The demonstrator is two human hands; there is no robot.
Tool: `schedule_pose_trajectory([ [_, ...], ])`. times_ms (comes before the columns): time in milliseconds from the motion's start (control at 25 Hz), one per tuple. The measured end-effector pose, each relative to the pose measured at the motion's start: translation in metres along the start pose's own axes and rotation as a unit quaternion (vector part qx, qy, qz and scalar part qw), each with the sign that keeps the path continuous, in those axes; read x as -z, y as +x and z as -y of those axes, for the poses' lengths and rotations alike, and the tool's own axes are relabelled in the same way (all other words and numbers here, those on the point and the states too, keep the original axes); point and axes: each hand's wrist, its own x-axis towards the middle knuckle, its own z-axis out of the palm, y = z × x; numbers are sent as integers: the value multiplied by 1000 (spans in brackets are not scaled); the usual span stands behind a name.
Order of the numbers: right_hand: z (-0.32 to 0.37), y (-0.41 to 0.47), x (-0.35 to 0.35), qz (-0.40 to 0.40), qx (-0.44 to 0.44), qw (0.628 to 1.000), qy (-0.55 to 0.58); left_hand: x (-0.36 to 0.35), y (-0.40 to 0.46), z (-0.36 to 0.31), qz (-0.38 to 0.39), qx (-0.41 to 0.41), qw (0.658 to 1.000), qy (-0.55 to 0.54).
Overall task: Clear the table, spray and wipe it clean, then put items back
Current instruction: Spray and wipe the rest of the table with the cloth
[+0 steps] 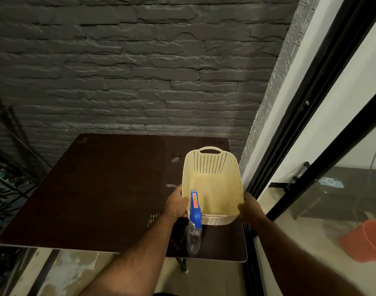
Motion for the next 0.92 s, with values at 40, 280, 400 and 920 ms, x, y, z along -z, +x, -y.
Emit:
schedule_pose_trajectory([
  [40,3,0,0,2,5,1000,12,2,1,1,-3,3,1000,-5],
  [280,47,-2,2,18,64,996,63,42,7,-28,-38,-18,999,-21],
  [400,85,-4,-2,33,90,993,64,75,5,-50,-57,-40,996,-50],
  [920,245,-53,-95,47,125,988,74,262,27,-42,-89,-91,989,-71],
])
